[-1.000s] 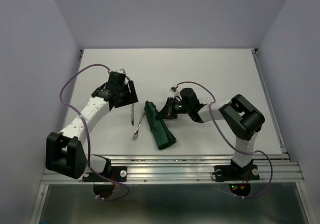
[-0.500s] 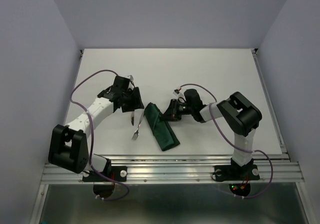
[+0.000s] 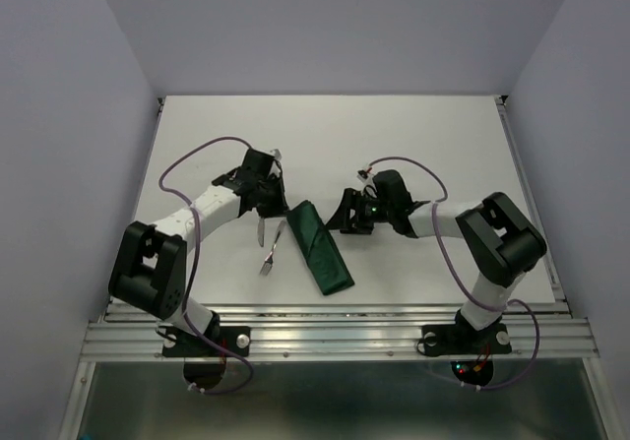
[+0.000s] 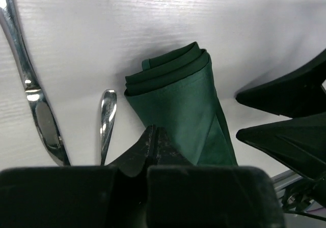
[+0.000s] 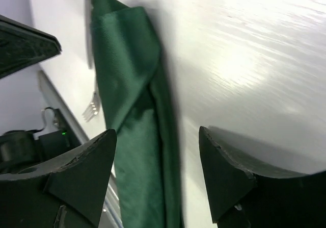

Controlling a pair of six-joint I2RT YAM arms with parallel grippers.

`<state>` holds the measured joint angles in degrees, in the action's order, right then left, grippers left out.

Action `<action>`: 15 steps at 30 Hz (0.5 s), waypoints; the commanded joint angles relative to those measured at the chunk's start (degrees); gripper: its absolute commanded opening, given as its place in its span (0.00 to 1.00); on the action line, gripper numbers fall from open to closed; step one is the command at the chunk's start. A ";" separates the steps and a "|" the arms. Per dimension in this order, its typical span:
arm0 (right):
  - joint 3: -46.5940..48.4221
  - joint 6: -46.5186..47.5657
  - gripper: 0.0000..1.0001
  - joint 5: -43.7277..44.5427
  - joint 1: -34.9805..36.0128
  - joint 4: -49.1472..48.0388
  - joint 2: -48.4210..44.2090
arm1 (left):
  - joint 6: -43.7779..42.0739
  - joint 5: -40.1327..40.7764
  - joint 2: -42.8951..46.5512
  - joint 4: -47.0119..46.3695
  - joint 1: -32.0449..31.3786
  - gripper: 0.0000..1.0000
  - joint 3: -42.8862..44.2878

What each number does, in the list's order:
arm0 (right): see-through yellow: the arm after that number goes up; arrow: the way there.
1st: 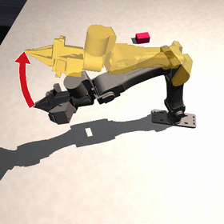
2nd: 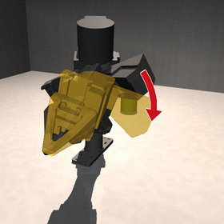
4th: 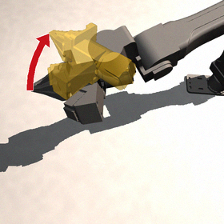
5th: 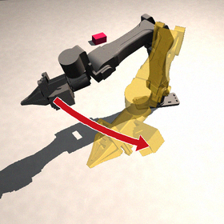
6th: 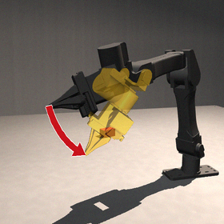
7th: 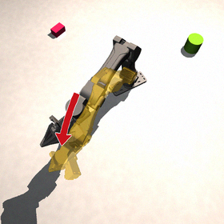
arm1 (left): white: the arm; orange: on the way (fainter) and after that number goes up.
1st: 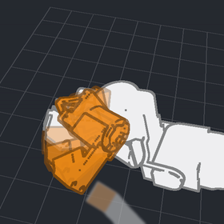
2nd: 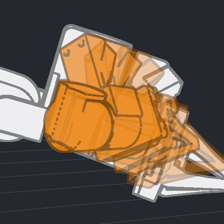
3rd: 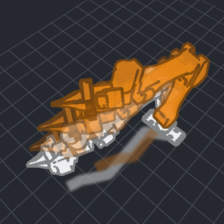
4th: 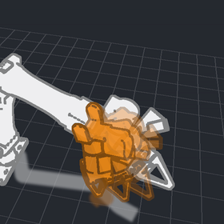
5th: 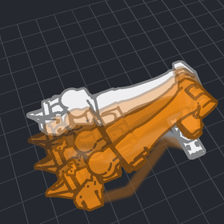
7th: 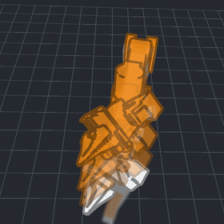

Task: Fold the napkin into a case and place the utensils inside
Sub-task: Move the smaller rectangle-folded napkin to the center of the board.

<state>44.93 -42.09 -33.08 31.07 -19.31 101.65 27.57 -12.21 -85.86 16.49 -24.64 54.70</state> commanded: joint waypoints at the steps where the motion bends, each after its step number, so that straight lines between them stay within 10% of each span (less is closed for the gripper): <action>1: -0.45 8.06 0.67 11.08 -0.48 14.20 -7.05 | 0.03 -0.97 -1.84 -2.51 -0.93 0.00 3.22; 8: -1.16 9.84 0.13 21.38 9.77 26.86 -16.55 | 0.46 -1.42 -7.02 -4.71 -2.43 0.00 4.98; 15: -2.56 1.75 0.08 27.63 20.68 30.91 -19.12 | 0.73 0.34 -13.45 -5.68 -2.34 0.00 8.49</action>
<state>43.22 -35.97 -11.14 48.23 7.31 83.55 28.05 -12.82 -98.37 12.25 -26.96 59.88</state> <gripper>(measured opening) 0.089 0.022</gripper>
